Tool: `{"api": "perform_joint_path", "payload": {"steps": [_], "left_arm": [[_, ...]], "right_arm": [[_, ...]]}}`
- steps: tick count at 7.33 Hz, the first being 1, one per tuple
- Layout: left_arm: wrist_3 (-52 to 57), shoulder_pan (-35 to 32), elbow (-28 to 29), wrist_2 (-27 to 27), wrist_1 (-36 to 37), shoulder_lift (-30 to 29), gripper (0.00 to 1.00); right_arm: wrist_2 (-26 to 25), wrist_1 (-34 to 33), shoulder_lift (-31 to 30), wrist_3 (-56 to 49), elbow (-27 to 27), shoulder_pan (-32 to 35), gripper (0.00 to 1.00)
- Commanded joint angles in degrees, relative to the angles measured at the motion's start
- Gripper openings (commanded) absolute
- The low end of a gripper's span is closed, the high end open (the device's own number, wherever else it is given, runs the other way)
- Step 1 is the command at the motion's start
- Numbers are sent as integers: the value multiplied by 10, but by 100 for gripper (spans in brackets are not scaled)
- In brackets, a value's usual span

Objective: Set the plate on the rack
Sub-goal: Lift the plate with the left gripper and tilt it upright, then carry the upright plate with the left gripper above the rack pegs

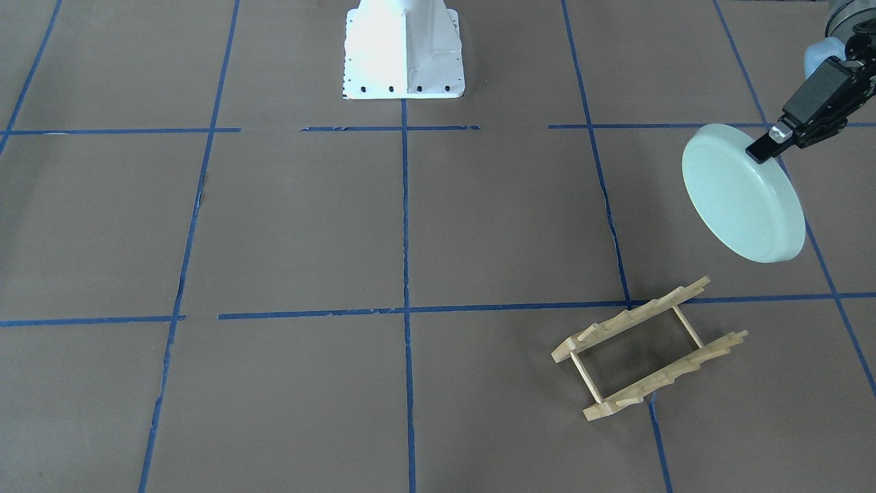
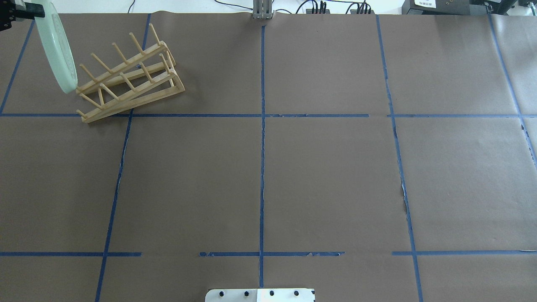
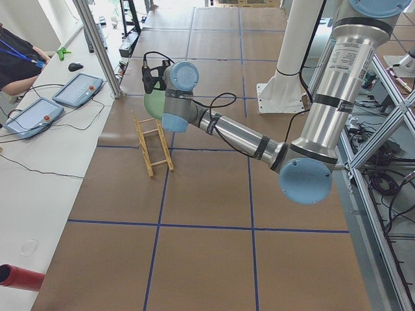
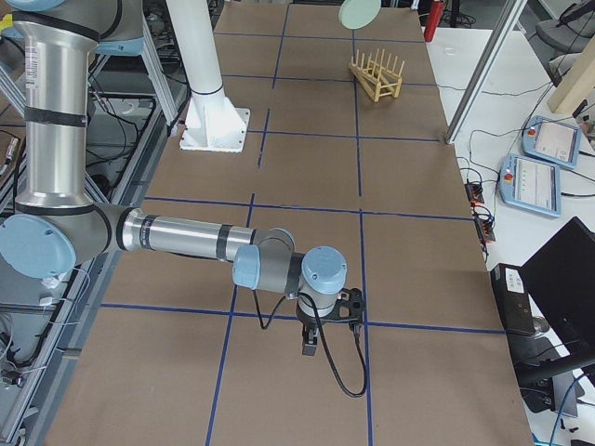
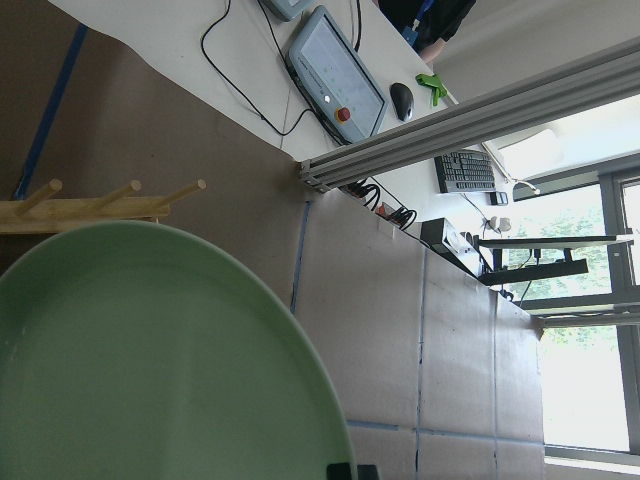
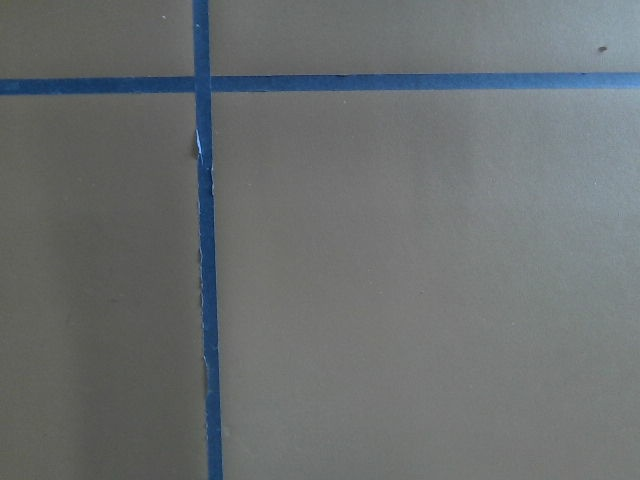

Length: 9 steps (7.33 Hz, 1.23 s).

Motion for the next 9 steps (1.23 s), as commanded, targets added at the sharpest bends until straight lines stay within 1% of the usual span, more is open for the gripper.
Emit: {"api": "perform_joint_path", "payload": {"steps": [1,2,3,4,5,7,9], "left_arm": [[-99,7,18,79,-94,-5,0],[-124,14,34,110,-127,-7,0],[-162,27,51,157,-164,-13,0],[-167,44,76,199,-204,-15,0],[-165,62,113,232,-228,-38,0],[-156,67,163,235,-230,-82,0],[-109,79,210,258,-230,-105,0]], "right_arm": [[0,-1,0,-1,0,0,100],[0,-1,0,0,0,0,100],[0,0,0,0,0,0,100],[0,0,0,-1,0,0,100],[0,-1,0,0,0,0,100],[0,0,0,0,0,0,100],[0,-1,0,-1,1,0,100]]}}
